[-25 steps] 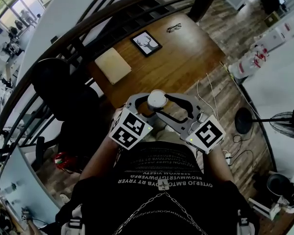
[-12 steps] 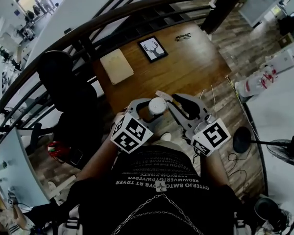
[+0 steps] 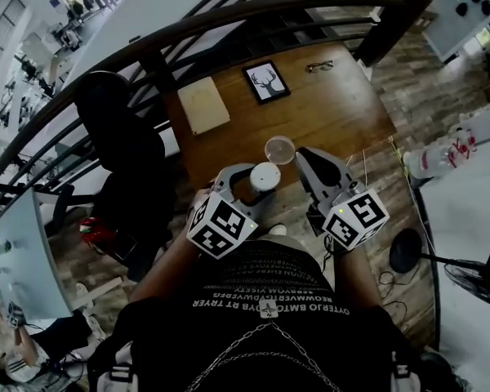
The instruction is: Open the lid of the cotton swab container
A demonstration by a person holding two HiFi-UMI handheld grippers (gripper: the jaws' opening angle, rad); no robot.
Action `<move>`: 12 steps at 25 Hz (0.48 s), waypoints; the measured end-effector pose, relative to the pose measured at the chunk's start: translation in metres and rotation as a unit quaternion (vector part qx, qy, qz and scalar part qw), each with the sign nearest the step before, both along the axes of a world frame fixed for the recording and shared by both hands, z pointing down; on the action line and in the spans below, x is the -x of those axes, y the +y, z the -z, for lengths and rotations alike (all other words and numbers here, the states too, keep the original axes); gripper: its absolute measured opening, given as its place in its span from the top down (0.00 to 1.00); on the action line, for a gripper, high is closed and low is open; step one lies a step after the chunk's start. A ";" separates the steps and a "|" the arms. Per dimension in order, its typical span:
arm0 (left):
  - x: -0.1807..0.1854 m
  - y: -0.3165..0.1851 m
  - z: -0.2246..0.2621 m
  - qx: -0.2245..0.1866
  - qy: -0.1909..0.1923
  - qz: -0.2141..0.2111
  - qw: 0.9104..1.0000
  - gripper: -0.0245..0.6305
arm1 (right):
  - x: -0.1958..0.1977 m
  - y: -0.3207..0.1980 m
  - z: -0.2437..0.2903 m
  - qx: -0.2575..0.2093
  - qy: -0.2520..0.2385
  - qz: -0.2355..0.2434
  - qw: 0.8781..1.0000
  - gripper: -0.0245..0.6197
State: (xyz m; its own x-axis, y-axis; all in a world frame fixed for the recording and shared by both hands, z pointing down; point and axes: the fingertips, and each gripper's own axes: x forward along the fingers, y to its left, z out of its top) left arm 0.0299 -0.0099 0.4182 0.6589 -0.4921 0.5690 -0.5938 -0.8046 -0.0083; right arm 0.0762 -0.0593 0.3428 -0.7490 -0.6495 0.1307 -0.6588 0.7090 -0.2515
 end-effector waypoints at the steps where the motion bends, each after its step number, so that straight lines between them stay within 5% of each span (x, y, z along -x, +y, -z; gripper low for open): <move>1: -0.003 0.000 0.000 -0.001 0.000 0.002 1.000 0.56 | -0.005 -0.001 -0.003 0.006 -0.001 -0.003 1.000 0.92; 12: -0.065 -0.010 -0.010 -0.006 -0.010 0.018 1.000 0.56 | -0.064 -0.014 -0.030 0.057 0.009 -0.010 0.998 0.94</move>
